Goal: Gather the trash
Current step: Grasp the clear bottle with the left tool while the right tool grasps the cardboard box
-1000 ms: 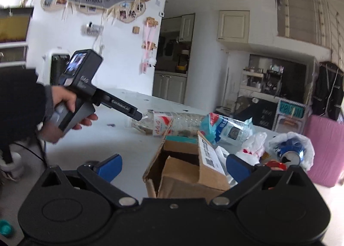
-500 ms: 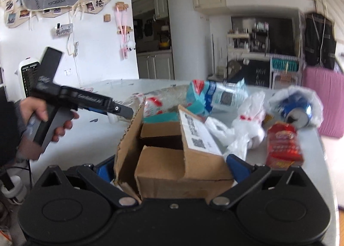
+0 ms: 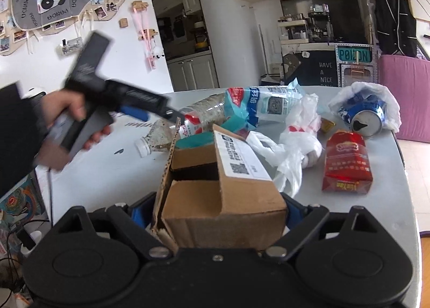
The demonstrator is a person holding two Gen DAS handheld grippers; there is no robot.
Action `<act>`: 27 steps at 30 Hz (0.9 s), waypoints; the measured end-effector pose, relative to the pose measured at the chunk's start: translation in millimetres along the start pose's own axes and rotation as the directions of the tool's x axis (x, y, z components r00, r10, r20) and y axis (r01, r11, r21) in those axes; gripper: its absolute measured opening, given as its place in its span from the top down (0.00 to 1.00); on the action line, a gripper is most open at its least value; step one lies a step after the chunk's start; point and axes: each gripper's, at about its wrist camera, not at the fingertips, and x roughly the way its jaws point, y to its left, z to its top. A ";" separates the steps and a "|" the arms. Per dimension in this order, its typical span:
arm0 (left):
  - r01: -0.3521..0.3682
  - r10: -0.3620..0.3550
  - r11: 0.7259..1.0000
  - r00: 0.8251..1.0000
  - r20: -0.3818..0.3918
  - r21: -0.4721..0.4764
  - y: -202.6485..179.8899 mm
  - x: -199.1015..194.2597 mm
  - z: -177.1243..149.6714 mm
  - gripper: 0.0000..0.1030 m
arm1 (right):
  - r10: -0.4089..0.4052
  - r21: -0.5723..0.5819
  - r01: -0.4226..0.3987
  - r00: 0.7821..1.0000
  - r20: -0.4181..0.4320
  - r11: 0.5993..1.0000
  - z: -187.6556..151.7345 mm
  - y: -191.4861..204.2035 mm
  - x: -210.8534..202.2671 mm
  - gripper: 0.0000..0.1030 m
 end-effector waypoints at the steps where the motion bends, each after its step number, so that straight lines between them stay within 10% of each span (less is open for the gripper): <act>1: -0.016 0.016 1.000 1.000 -0.023 0.010 -1.9 5.8 6.9 0.01 | 0.005 -0.002 -0.005 1.000 -0.001 1.000 -0.5 -2.0 -2.7 0.10; 8: -0.078 0.079 0.997 0.990 -0.114 0.018 -8.9 41.4 39.6 0.05 | 0.033 0.008 -0.033 0.999 -0.019 0.999 -0.1 -17.8 -18.1 0.09; 16: -0.117 0.112 0.993 0.969 -0.219 -0.010 -9.2 72.7 46.0 0.34 | 0.004 -0.055 -0.002 0.999 0.033 0.999 2.8 -9.6 -16.7 0.00; 27: -0.152 0.149 0.988 0.977 -0.154 -0.008 -20.5 37.6 9.6 0.38 | -0.027 -0.057 0.024 0.999 -0.039 0.998 8.8 -12.1 -4.0 0.09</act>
